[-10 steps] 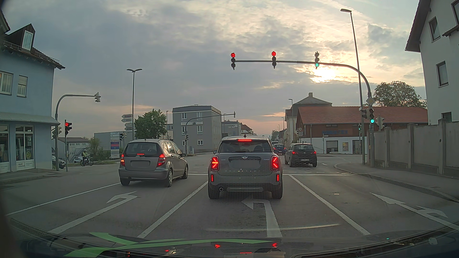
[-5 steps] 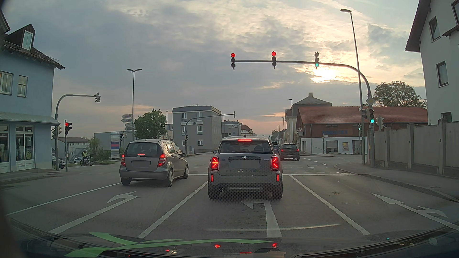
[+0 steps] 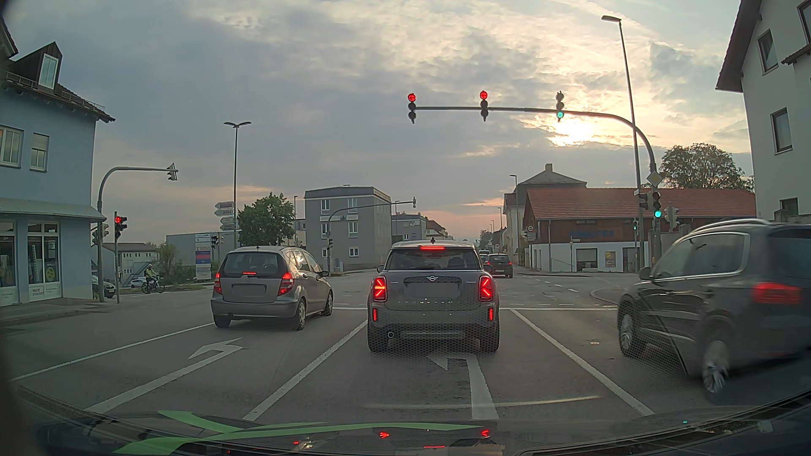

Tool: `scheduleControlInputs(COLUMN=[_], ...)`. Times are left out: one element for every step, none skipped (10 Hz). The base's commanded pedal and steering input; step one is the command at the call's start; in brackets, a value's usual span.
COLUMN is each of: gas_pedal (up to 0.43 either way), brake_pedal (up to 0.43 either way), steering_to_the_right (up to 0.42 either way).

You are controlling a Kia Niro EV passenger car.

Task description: Follow the waypoints while adhering to traffic rules and regulations

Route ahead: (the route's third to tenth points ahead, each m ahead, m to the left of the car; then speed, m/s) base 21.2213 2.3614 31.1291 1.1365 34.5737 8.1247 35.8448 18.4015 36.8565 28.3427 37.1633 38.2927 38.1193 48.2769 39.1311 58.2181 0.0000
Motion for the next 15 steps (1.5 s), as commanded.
scheduleControlInputs(gas_pedal=[0.000, 0.000, 0.000, 0.000, 0.000, 0.000, 0.000, 0.000, 0.000, 0.000, 0.000, 0.000, 0.000, 0.000, 0.000], brake_pedal=[0.232, 0.232, 0.232, 0.232, 0.232, 0.232, 0.238, 0.232, 0.232, 0.232, 0.232, 0.232, 0.232, 0.238, 0.232], steering_to_the_right=[-0.011, -0.011, -0.010, -0.010, -0.011, -0.011, -0.010, -0.011, -0.011, -0.011, -0.011, -0.011, -0.011, -0.011, -0.011])
